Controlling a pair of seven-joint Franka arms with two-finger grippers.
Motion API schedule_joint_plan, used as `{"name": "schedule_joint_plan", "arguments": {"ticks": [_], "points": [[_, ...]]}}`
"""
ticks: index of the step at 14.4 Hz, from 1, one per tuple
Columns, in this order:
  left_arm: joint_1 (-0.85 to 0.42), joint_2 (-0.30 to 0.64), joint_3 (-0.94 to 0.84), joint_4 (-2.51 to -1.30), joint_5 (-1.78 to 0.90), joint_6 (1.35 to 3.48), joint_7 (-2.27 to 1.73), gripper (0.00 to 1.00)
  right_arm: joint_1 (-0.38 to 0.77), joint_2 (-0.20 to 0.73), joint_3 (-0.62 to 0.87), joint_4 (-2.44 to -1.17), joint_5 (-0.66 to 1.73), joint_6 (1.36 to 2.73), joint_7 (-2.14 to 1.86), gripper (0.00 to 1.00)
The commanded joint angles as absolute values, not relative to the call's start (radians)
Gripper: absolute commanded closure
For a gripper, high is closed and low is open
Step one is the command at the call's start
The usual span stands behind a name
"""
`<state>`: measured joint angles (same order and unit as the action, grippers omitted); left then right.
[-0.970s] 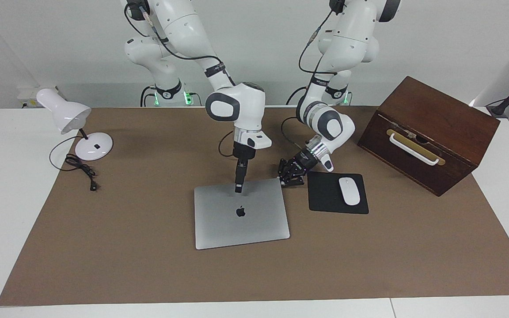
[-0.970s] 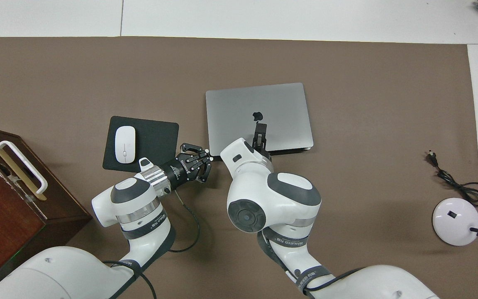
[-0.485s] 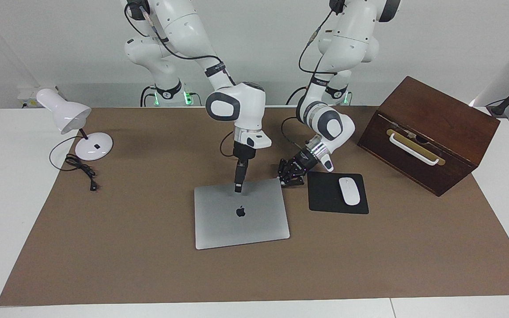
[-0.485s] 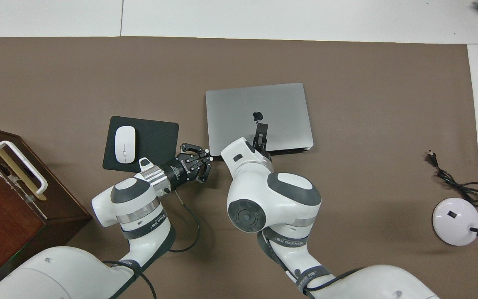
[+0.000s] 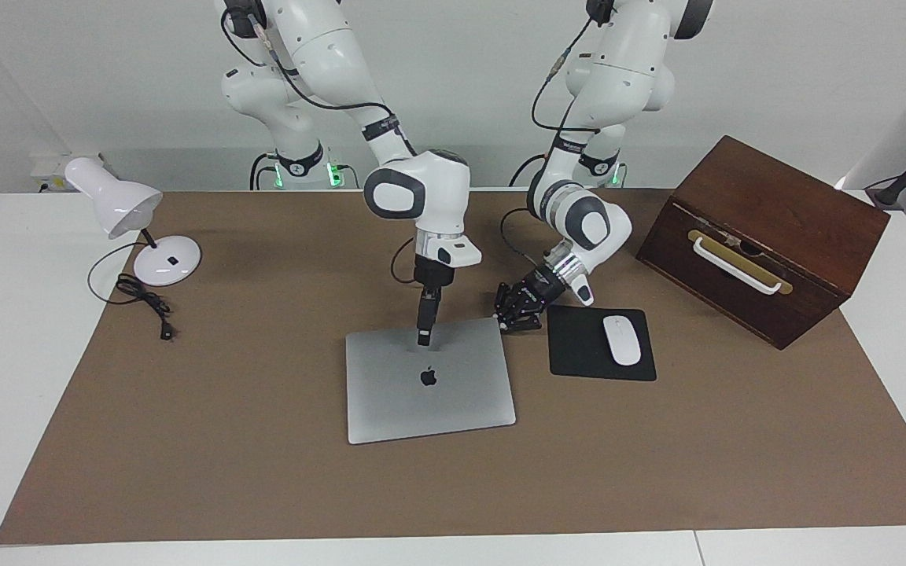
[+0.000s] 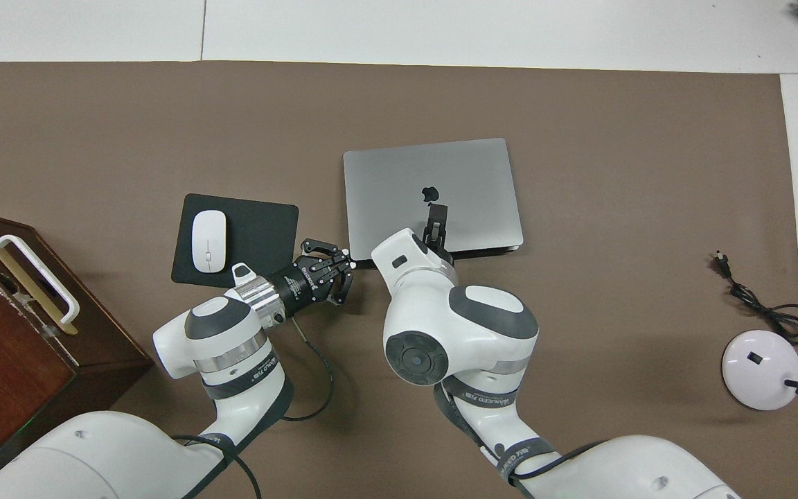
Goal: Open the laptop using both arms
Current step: 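Lift the laptop lid upward with the right gripper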
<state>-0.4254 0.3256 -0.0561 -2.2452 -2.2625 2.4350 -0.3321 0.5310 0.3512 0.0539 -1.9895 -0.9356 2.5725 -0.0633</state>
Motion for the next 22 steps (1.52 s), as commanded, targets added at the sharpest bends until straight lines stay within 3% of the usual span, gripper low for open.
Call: {"name": "schedule_joint_plan", "arguments": {"ticks": [1, 22], "points": [[-0.42, 0.4, -0.054, -2.203, -2.278, 2.444, -0.298, 1.0, 0.502, 0.365, 0.06, -1.959, -0.974, 2.597, -0.029, 0.0], [-0.419, 0.399, -0.054, -2.203, -2.275, 2.445, -0.265, 1.0, 0.509, 0.37, 0.054, -1.904, -0.983, 2.577, -0.028, 0.0]]}}
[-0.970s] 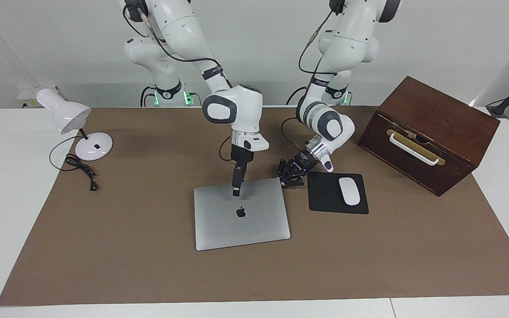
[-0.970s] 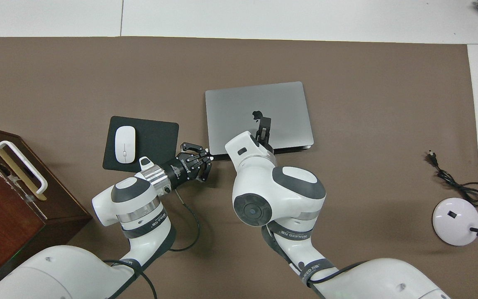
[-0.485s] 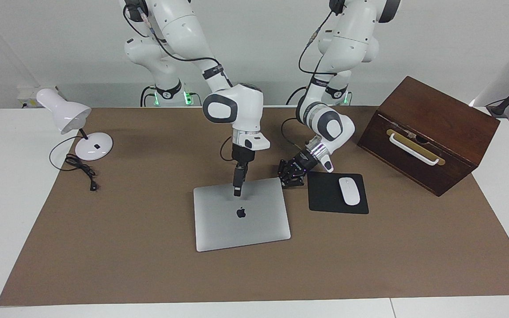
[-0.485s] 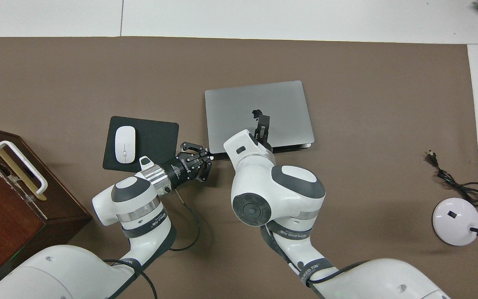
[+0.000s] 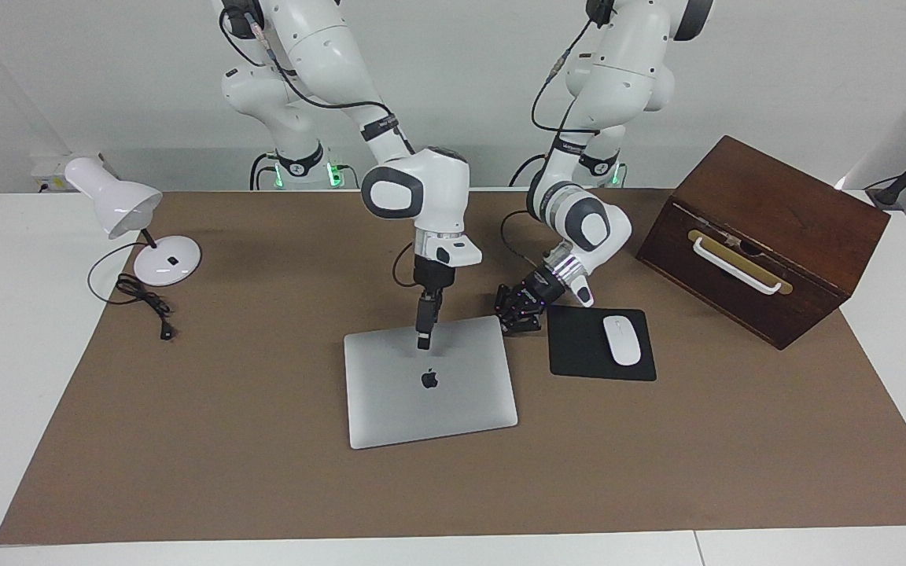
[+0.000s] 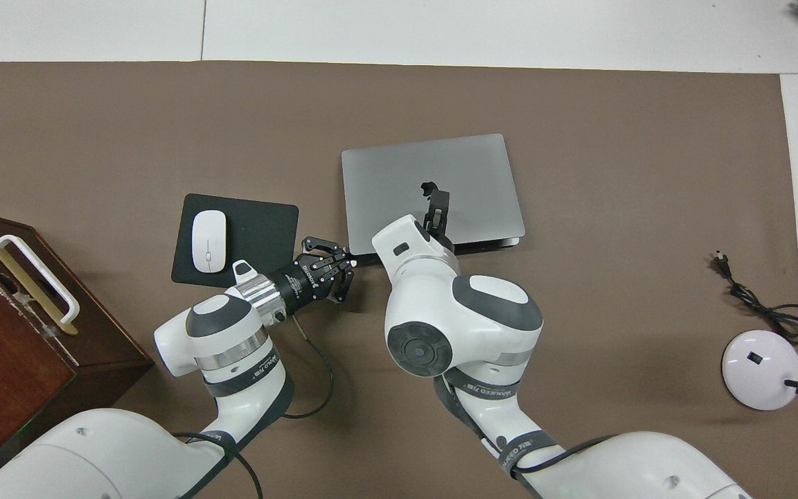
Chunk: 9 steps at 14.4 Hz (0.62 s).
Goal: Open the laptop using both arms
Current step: 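Lift the laptop lid upward with the right gripper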
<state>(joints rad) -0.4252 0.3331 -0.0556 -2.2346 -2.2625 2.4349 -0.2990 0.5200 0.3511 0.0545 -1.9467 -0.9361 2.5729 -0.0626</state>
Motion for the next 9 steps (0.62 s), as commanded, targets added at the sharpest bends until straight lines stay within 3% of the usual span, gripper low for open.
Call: {"name": "schedule_joint_plan", "arguments": {"ticks": [1, 9], "points": [[-0.419, 0.399, -0.054, -2.203, -2.275, 2.445, -0.265, 1.0, 0.505, 0.37, 0.054, -1.893, -0.986, 2.577, -0.028, 0.0], [-0.419, 0.399, -0.054, -2.203, -2.276, 2.45, -0.265, 1.0, 0.5, 0.371, 0.052, -1.867, -1.002, 2.577, -0.029, 0.0]]}}
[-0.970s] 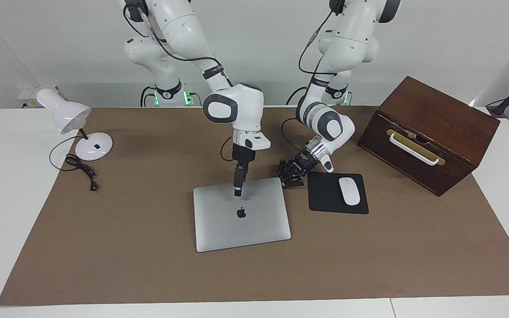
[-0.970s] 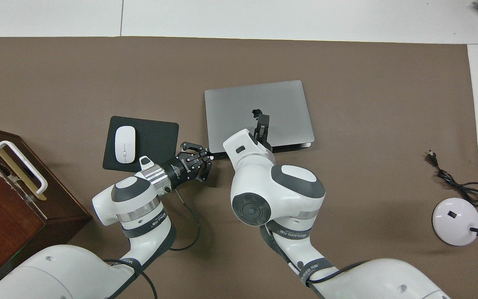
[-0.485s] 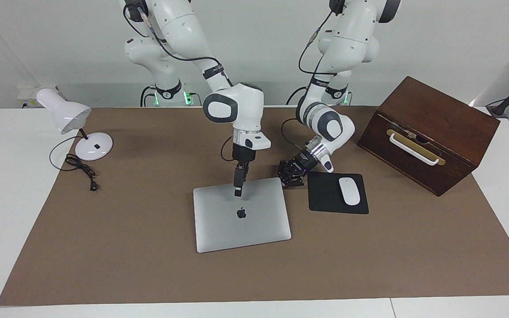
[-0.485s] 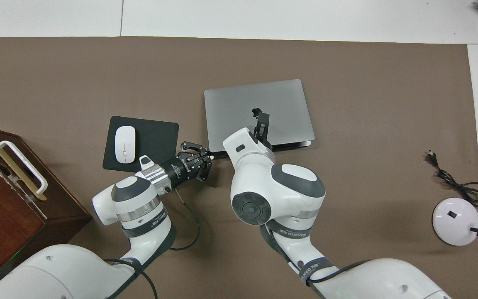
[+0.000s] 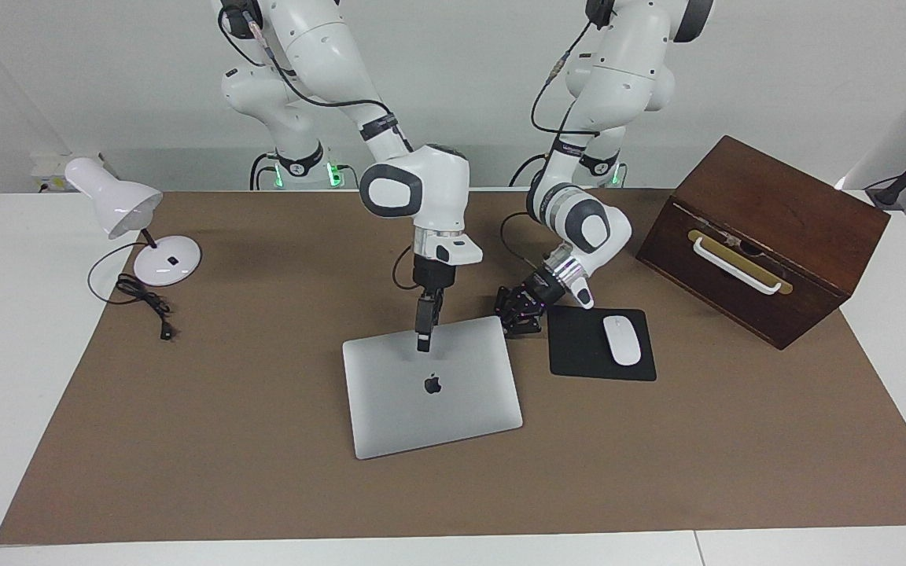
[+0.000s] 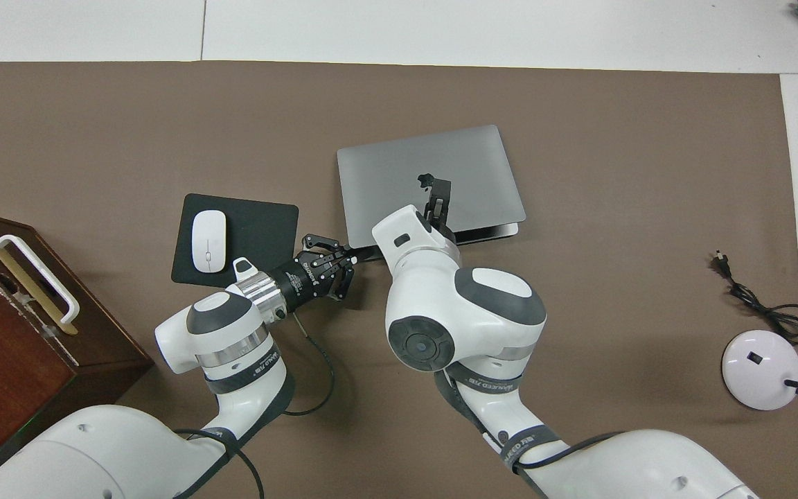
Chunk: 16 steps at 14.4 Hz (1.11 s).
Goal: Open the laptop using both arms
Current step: 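Lift the laptop lid upward with the right gripper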
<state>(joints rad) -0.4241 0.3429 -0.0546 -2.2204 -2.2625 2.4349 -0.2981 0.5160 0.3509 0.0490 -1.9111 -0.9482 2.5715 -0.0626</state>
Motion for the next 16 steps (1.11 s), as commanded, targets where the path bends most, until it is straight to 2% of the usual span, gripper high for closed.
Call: {"name": "schedule_joint_plan", "arguments": {"ticks": [1, 16], "points": [[-0.42, 0.4, -0.054, -2.203, -2.276, 2.45, -0.265, 1.0, 0.5, 0.371, 0.052, -1.864, -1.002, 2.576, -0.029, 0.0], [-0.42, 0.428, -0.054, -2.204, -2.286, 2.445, -0.236, 1.0, 0.5, 0.371, 0.054, -1.819, -1.026, 2.557, -0.038, 0.0]]}}
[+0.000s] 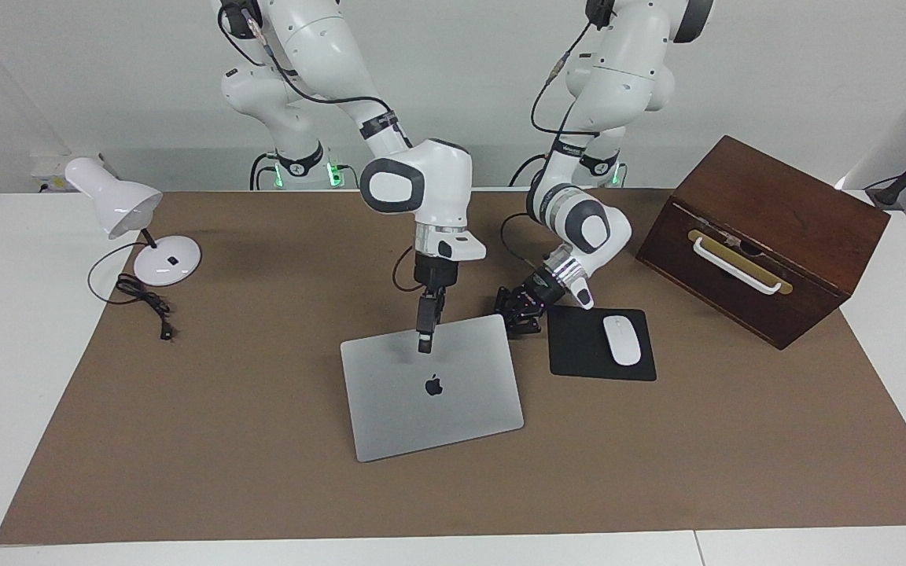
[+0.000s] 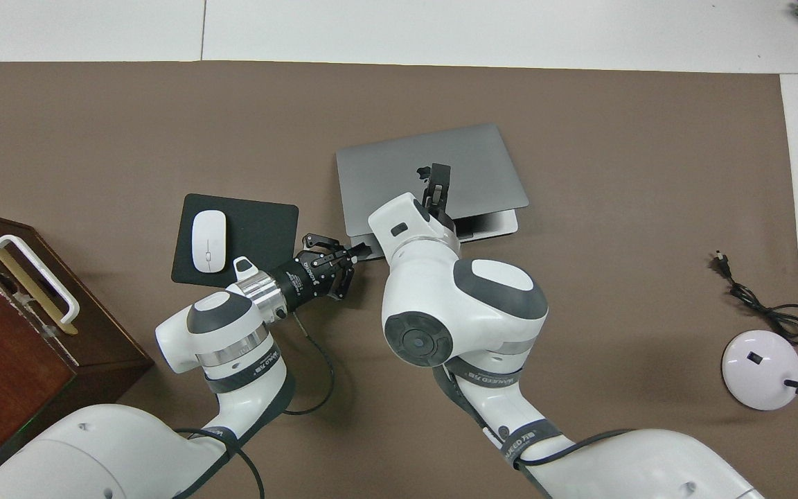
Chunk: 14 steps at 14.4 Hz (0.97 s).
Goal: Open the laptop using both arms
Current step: 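Push the raised lid farther from the robot with the right gripper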
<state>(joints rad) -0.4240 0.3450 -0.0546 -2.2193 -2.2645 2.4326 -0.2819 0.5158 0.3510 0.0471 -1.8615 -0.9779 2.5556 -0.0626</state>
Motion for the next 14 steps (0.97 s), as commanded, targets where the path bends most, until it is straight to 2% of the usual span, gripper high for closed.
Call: {"name": "schedule_joint_plan", "arguments": {"ticks": [1, 4, 7, 14], "points": [[-0.42, 0.428, -0.054, -2.204, -2.286, 2.445, -0.236, 1.0, 0.5, 0.373, 0.054, -1.818, -1.037, 2.562, -0.038, 0.0], [-0.422, 0.428, -0.054, -2.204, -2.286, 2.445, -0.236, 1.0, 0.483, 0.377, 0.057, -1.818, -1.061, 2.572, -0.037, 0.0], [-0.422, 0.428, -0.054, -2.203, -2.287, 2.447, -0.235, 1.0, 0.459, 0.387, 0.057, -1.818, -1.077, 2.638, -0.038, 0.0], [-0.422, 0.428, -0.054, -2.203, -2.287, 2.447, -0.235, 1.0, 0.46, 0.391, 0.057, -1.799, -1.1, 2.642, -0.052, 0.0]]}}
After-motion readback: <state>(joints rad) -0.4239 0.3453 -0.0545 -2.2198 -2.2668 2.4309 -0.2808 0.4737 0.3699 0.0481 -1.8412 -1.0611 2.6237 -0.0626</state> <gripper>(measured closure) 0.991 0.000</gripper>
